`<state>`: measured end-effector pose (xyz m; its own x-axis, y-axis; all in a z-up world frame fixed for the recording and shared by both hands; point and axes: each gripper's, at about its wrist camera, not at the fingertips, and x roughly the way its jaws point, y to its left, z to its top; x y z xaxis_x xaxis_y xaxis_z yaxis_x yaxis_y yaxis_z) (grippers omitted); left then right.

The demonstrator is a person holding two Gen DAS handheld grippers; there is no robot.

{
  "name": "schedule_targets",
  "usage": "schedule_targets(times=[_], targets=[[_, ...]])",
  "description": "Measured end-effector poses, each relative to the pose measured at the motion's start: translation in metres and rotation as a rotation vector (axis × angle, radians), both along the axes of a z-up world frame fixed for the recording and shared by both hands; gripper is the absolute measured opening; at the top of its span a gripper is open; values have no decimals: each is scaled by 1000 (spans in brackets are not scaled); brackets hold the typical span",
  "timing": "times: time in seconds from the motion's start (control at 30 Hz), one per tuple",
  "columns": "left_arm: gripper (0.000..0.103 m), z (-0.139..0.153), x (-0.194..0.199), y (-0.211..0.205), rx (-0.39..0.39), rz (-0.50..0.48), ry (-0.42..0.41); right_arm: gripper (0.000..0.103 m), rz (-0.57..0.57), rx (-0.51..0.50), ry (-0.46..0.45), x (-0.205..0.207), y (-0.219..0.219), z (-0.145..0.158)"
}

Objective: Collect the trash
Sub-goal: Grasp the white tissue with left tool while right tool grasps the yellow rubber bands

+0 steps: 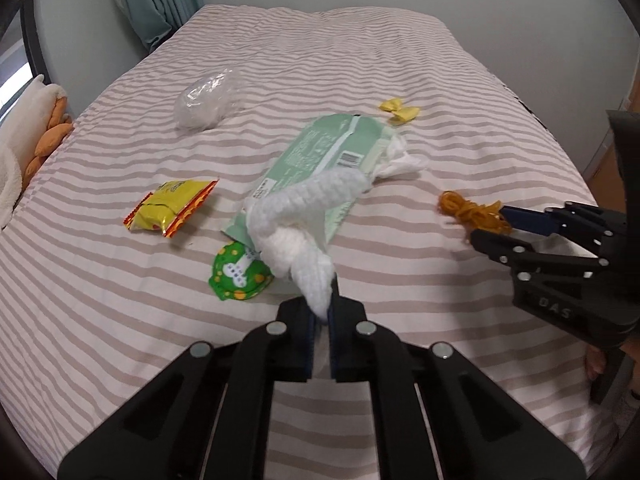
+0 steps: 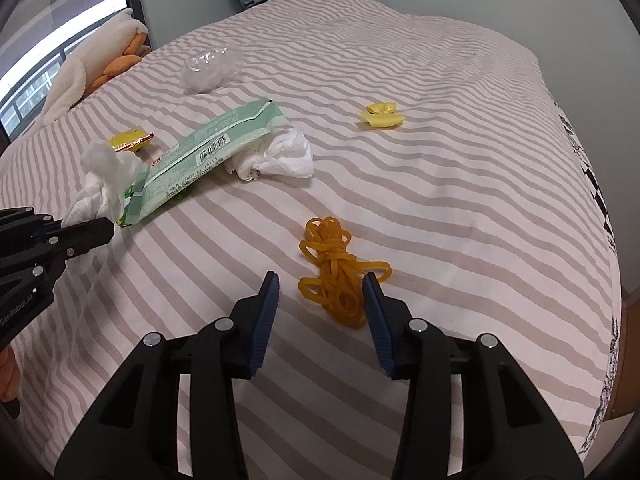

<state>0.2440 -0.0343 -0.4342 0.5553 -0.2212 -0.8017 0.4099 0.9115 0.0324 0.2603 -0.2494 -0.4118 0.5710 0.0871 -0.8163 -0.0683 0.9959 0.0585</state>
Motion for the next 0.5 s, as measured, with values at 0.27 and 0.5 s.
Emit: schedule_targets(times=[0.27, 0.5], targets=[[5, -9, 0, -27, -8, -47, 27, 37, 3, 3, 18, 5, 0, -8], [5, -20, 4, -38, 2, -50, 55, 7, 11, 0, 15, 7, -1, -10]])
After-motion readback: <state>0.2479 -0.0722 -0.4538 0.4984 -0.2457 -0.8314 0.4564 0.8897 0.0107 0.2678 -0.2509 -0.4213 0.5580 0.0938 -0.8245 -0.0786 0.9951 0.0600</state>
